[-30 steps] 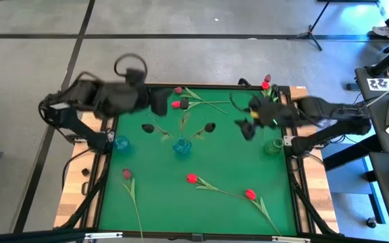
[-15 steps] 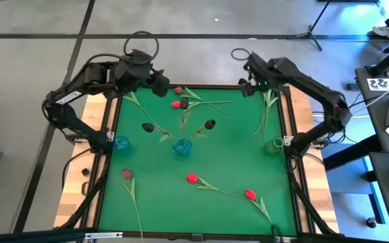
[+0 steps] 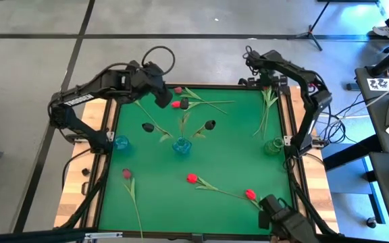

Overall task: Sort flowers into vase by color
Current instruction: Put the black tulip into the right blue vase

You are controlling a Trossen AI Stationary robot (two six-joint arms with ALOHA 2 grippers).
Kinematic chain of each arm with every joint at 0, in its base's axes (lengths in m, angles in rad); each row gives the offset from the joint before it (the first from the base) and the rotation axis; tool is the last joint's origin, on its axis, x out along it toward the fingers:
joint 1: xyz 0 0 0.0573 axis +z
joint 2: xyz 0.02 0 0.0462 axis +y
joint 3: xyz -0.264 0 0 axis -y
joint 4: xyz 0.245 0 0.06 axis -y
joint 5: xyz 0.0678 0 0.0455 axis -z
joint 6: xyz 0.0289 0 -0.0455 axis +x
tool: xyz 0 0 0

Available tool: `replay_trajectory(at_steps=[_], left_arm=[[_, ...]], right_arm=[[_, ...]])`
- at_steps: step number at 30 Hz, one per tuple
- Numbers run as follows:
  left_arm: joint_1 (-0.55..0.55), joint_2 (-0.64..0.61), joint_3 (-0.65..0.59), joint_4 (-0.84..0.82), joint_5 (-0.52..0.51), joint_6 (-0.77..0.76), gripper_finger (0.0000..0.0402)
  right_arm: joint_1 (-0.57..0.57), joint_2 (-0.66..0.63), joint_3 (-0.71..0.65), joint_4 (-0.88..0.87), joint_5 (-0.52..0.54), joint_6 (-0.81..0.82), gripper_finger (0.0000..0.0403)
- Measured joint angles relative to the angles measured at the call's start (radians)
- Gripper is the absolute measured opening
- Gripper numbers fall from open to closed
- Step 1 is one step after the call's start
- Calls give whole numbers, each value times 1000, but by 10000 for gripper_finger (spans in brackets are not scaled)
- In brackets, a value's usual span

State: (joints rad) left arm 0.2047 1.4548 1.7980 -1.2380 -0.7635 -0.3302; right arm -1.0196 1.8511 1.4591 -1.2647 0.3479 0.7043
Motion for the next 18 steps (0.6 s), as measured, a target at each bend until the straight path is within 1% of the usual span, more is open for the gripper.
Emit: replay_trajectory(at_steps=[4,5,8,11,14,15,18], left_arm=[[35,-13,-4,9,-13,1,212],[43,-17,-4,14,-13,1,212],[70,-23,-4,47,-10,21,212],[94,-31,-4,82,0,56,212],[107,-30,-4,101,26,78,212],[110,-29,-4,108,31,79,212],[110,-29,-4,114,42,92,212]], right_arm=[[-27,-2,-125,59,-1,81,108],[-30,-3,-148,74,6,80,102],[-13,-5,-182,131,46,88,88],[1,3,-233,145,53,63,77],[28,-1,-267,185,89,26,65],[31,-1,-282,203,85,23,61],[44,0,-321,251,7,7,50]])
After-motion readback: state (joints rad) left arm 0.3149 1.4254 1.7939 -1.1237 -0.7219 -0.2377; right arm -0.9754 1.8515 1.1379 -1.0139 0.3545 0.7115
